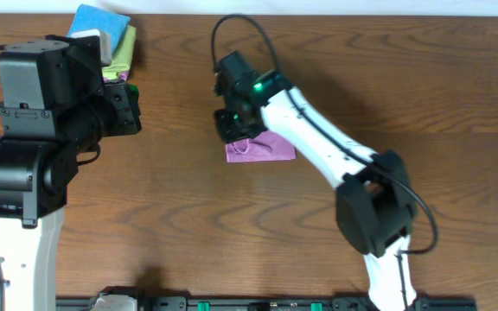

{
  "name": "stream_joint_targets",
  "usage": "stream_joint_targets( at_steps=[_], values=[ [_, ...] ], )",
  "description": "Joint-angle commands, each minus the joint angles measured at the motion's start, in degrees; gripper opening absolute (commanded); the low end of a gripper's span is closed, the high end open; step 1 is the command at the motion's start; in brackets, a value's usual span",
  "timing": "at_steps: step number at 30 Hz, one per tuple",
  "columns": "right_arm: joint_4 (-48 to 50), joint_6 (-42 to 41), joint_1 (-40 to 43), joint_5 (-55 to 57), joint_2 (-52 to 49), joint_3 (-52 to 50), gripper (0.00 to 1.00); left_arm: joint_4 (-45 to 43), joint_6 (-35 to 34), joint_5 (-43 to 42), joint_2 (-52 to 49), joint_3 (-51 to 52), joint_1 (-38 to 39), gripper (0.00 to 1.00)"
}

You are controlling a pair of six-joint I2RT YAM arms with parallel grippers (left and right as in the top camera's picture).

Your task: Fold the cloth

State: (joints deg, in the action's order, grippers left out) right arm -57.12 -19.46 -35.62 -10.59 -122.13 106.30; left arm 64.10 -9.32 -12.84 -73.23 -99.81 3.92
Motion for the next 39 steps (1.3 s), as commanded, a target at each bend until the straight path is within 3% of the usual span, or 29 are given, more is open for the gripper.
stream_joint_targets(
  at_steps=[1,2,7,16,28,39],
  values=[
    [-3.10,1.11,3.43,6.36,3.56,1.53,0.14,0.11,-0.68,1.03,-0.20,2.47,-2.08,0.26],
    [-4.42,1.11,4.26,6.54,3.56,1.53,0.02,-0.07,-1.22,0.74,-0.35,3.67,-2.60,0.32],
    [-4.96,1.14,6.51,7.78,3.28,-1.84,0.01,-7.87,-2.03,-8.24,-1.77,16.72,-3.63,0.54],
    [2.34,1.09,6.45,5.77,1.49,-10.88,0.01,-22.34,-3.65,-20.24,-10.10,31.63,-3.52,0.84],
    [9.57,0.79,5.18,0.50,-2.71,-13.05,0.01,-31.91,-6.21,-30.08,-27.47,33.18,-2.84,0.87],
    [13.38,-0.22,3.65,-6.34,-3.65,-13.03,0.01,-35.32,-7.67,-30.27,-31.74,33.18,-0.98,0.87]
  ],
)
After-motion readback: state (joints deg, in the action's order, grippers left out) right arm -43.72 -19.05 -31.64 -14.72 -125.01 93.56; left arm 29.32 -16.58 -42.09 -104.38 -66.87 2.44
